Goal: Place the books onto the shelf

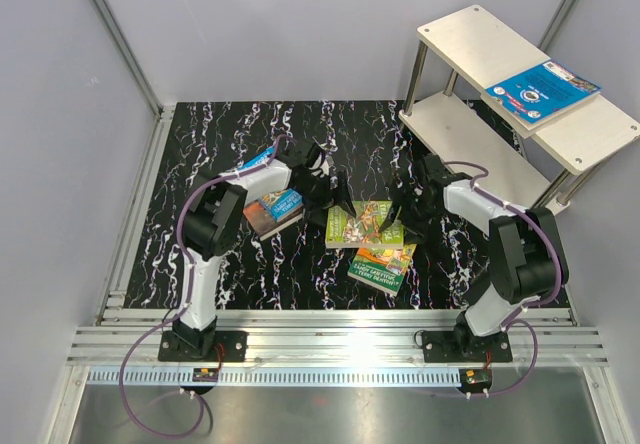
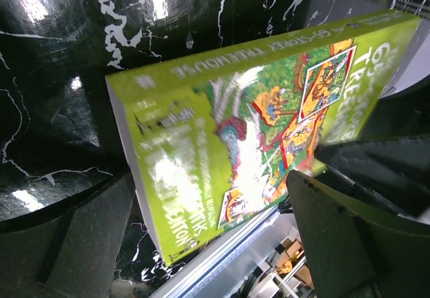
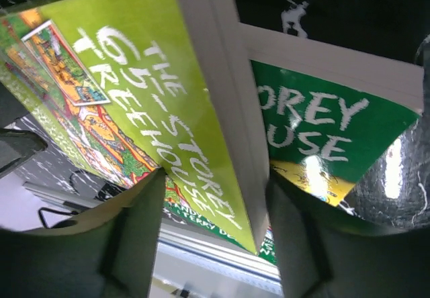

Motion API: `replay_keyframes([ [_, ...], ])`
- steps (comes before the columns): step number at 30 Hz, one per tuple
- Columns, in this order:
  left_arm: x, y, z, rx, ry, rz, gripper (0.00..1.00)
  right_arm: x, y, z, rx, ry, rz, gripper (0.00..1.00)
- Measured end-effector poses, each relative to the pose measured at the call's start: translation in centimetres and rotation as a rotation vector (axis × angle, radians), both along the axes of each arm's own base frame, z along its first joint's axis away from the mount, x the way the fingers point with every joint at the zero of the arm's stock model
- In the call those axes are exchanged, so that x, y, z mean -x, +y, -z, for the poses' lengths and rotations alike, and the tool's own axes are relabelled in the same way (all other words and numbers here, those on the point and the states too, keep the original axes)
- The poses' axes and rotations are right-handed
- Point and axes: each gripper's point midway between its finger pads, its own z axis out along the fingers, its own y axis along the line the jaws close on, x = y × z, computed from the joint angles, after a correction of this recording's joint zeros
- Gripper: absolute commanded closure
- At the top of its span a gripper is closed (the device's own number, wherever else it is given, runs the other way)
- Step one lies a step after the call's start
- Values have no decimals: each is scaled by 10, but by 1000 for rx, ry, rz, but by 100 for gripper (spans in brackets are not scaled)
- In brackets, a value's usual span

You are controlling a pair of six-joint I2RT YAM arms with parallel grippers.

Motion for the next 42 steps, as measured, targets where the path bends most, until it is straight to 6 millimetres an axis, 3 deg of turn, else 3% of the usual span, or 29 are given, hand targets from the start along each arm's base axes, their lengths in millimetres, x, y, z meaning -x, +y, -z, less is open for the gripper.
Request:
replay_keyframes([
  [2,0,0,0,3,1,1,2,3,-2,2,-8,17,11,53],
  [7,1,-1,0,8,2,3,3,4,-2,-6,-27,12,18,74],
  [11,2,0,-1,22,-3,5,2,5,-1,-15,-35,8,30,100],
  [14,4,1,-3,24,-23,25,2,4,1,-30,-49,-5,33,100],
  [18,15,7,-16,45,-46,56,2,0,9,-75,-93,-99,-14,100],
  [21,14,10,-45,102,-110,76,1,-2,11,-117,-118,-194,-60,100],
  [25,-7,24,-96,180,-267,59,1,11,12,-154,-145,-273,-113,100],
  [30,-36,33,-170,291,-489,74,1,45,13,-168,-171,-261,-193,100],
  [34,-35,17,-215,435,-607,170,1,67,13,-177,-201,-262,-240,100],
  [39,-5,-5,-233,569,-613,307,1,90,18,-201,-284,-327,-282,100],
  [42,11,-17,-233,639,-599,368,1,99,22,-213,-332,-354,-306,100],
])
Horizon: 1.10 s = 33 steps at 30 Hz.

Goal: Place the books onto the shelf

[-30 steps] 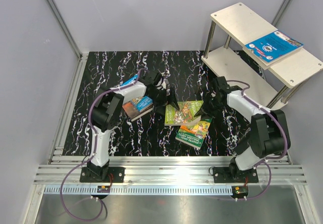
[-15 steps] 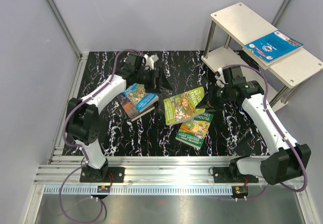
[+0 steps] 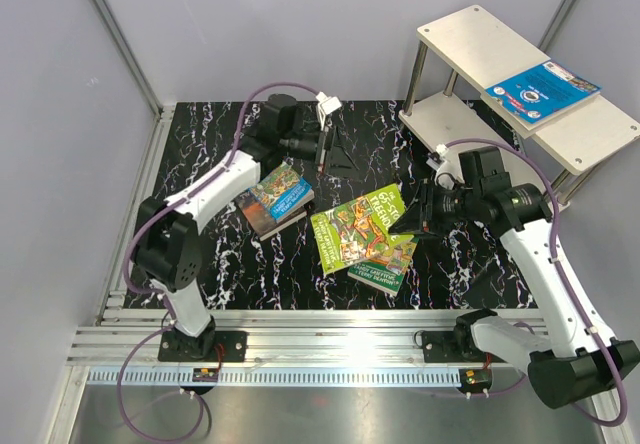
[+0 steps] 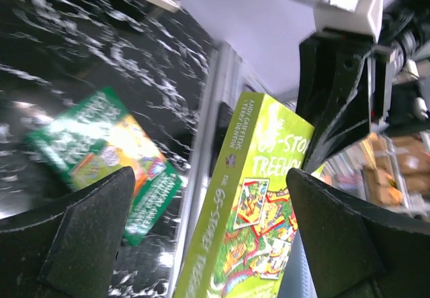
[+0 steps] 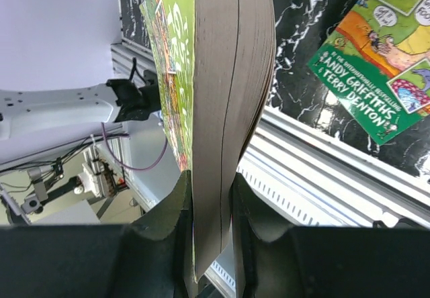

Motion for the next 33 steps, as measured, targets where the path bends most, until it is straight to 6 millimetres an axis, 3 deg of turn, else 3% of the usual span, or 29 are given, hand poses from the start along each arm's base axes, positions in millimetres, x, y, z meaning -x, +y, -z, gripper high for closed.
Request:
replay_keyframes([
  [5,26,-18,22,51,112,122,3,5,4,-3,-31,11,-24,100],
  [9,45,-22,32,63,188,189,8,5,4,-1,-31,11,-21,100],
  [12,56,-22,32,74,200,232,16,5,4,5,-30,14,-16,100],
  [17,73,-15,30,60,197,253,38,8,1,15,-17,22,-1,100],
  [23,89,-4,24,22,130,253,48,12,1,12,-25,5,6,100],
  [29,104,-6,26,-86,60,269,53,14,0,10,-26,2,21,100],
  [32,110,-12,26,-148,9,280,76,17,-3,9,-17,-9,35,100],
  [33,113,-13,26,-161,3,286,100,19,-5,8,-13,-17,41,100],
])
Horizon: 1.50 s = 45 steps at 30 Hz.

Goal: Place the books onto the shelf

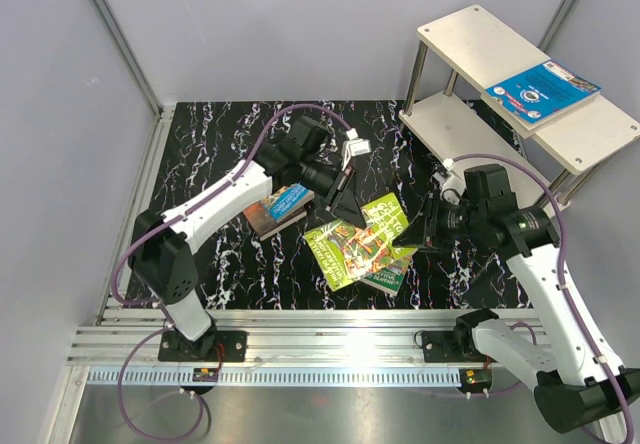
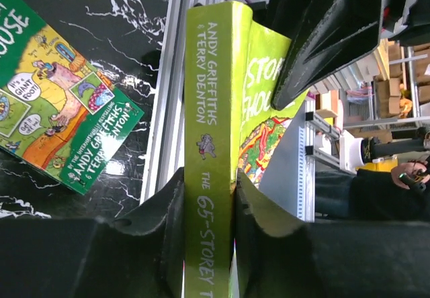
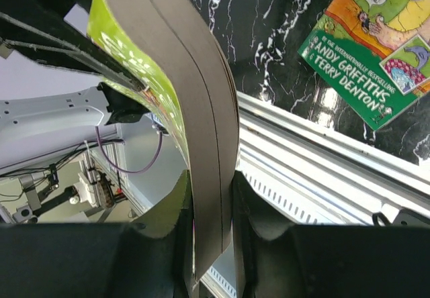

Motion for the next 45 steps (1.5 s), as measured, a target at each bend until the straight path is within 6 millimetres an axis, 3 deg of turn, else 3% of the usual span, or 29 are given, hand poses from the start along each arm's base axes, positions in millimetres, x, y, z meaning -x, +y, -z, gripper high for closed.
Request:
replay_keyframes([
  [3,4,-5,0,-26,-18,5,100,6,-6,1,18,-9,25,100],
  [4,5,-7,0,-33,-22,3,100,7,-8,1,25,-11,37,94],
  [5,5,-9,-2,-38,-26,1,100,8,-10,0,32,-14,51,74],
  [6,5,-11,-3,-41,-30,-1,100,8,-12,0,39,-20,63,28],
  [7,5,-14,-7,-50,-26,-1,100,9,-14,-1,45,-19,84,11],
  [9,3,-22,-18,-63,-27,0,100,2,-22,-10,64,-56,153,0],
  [12,-11,-43,-47,-23,-52,-6,100,-4,-34,-39,78,-151,236,0],
  [16,-33,-54,-91,124,15,-54,100,2,-48,-97,53,-310,319,0],
  [19,-66,-64,-131,271,28,-113,100,21,-56,-132,12,-384,346,0],
  [20,-89,-64,-149,331,34,-144,100,28,-58,-142,-4,-407,351,0],
  [24,-146,-71,-216,568,-16,-173,100,49,-61,-150,-51,-435,358,0],
  [26,-157,-70,-231,641,-4,-184,100,53,-61,-140,-47,-406,356,0],
  [30,-150,-67,-228,678,103,-164,100,42,-58,-130,-22,-365,351,0],
  [33,-139,-67,-209,643,204,-163,100,22,-53,-135,-21,-377,350,0],
  [36,-127,-64,-206,640,264,-145,100,-1,-46,-144,-37,-409,351,0],
  [41,-99,-53,-233,701,271,-90,100,-39,-29,-162,-92,-466,333,0],
  [45,-75,-39,-264,770,223,-48,100,-56,-18,-165,-143,-486,313,0],
])
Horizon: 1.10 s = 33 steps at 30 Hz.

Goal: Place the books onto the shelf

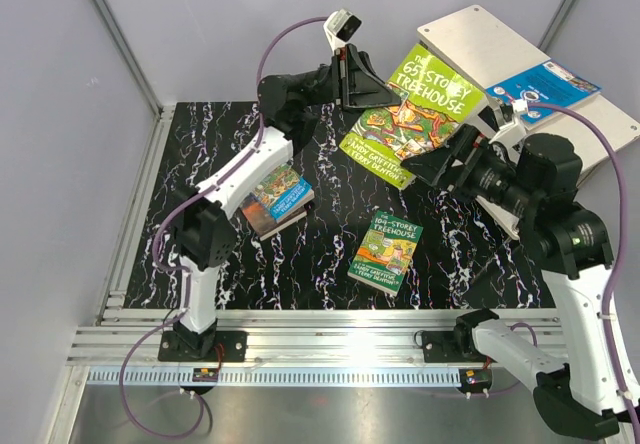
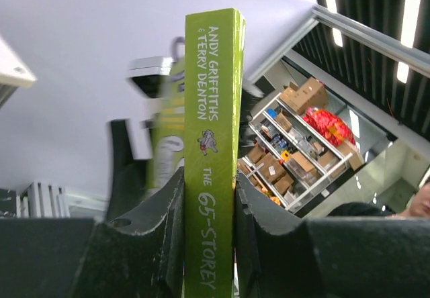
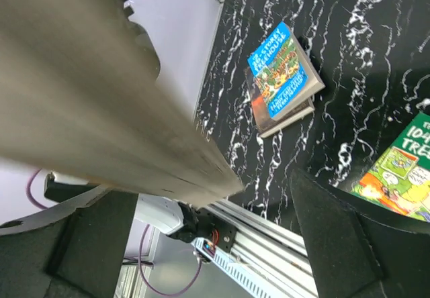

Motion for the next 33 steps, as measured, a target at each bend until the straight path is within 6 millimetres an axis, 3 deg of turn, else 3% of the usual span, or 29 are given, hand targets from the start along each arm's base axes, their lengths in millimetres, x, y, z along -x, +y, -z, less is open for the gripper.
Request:
replay_keyframes([
  [3,14,7,-11,34,-32,7,100,-6,6,1,-29,-5,-18,3],
  [5,16,10,-10,38,-16,1,100,-6,10,1,-45,-4,-36,14],
  [8,12,10,-2,35,30,-10,100,-4,14,-1,-63,-4,-55,21],
  [15,7,2,24,-7,139,11,100,-4,11,-22,-93,-67,-33,24],
  [17,12,1,24,-4,148,31,100,-5,10,-35,-105,-100,-28,39],
  [18,14,1,23,1,150,40,100,-4,10,-39,-111,-111,-27,56],
  [22,16,0,26,6,159,49,100,2,14,-52,-145,-135,-55,78],
  [25,13,-5,35,-15,187,43,99,4,13,-48,-142,-118,-52,100],
  [26,10,-7,39,-27,193,36,93,4,13,-47,-139,-112,-48,100],
  [27,7,-10,43,-45,205,26,76,2,12,-45,-132,-102,-38,100],
  [29,1,-15,51,-91,221,-5,68,-4,9,-39,-106,-72,-16,100],
  [31,-6,-19,57,-147,222,-58,43,-10,5,-38,-68,-52,8,100],
  [32,-10,-20,62,-191,221,-99,36,-16,3,-38,-29,-25,24,100],
  [33,-13,-19,67,-230,208,-140,2,-19,-1,-43,2,-24,40,100],
])
